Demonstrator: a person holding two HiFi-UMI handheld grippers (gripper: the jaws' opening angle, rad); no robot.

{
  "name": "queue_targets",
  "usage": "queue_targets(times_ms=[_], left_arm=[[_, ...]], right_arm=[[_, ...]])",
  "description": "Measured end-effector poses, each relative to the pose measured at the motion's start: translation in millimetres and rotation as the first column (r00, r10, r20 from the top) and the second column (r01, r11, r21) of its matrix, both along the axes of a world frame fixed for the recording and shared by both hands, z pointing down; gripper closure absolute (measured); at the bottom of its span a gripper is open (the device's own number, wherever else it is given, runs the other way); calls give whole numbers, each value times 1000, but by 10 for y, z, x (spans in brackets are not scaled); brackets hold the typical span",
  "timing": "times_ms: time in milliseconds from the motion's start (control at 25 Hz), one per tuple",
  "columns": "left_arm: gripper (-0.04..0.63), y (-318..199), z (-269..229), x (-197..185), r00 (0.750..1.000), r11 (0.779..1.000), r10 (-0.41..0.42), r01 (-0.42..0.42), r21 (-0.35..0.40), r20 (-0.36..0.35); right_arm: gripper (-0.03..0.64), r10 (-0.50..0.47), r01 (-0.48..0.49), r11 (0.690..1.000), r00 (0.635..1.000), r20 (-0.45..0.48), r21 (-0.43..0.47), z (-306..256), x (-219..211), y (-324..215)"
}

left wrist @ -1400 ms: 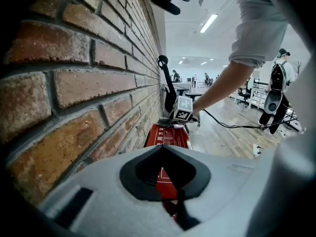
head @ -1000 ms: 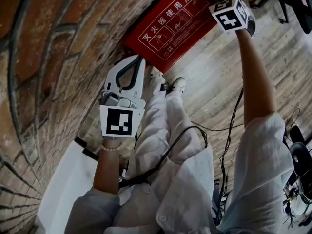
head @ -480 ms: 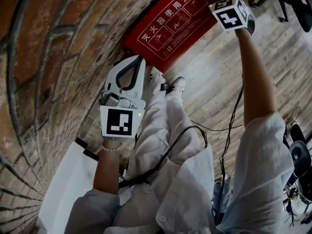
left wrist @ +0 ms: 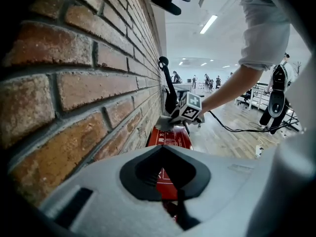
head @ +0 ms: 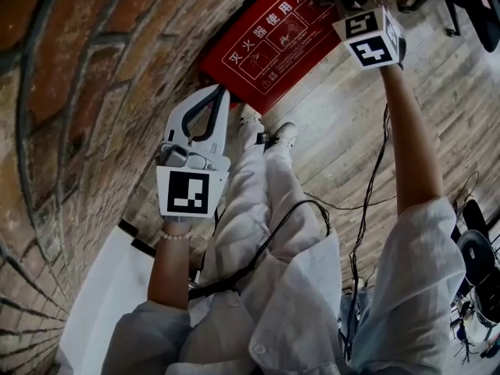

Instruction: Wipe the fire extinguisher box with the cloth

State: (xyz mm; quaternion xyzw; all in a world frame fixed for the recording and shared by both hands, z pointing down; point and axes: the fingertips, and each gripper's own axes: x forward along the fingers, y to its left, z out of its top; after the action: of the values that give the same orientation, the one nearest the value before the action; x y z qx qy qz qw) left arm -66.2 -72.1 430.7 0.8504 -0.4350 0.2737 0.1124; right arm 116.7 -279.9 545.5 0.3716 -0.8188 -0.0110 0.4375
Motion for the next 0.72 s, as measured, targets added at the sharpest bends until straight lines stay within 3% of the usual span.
queue_targets(times_ms=[320, 720], left_arm=[[597, 26, -54, -47, 1000, 1000, -20, 20, 3, -9], [597, 39, -122, -59, 999, 1000, -26, 26, 6, -20]], right_arm=[[598, -76, 75, 997, 979, 188, 14, -419, -519, 724], [597, -200, 240, 967, 922, 331, -86, -551, -1188, 1840]])
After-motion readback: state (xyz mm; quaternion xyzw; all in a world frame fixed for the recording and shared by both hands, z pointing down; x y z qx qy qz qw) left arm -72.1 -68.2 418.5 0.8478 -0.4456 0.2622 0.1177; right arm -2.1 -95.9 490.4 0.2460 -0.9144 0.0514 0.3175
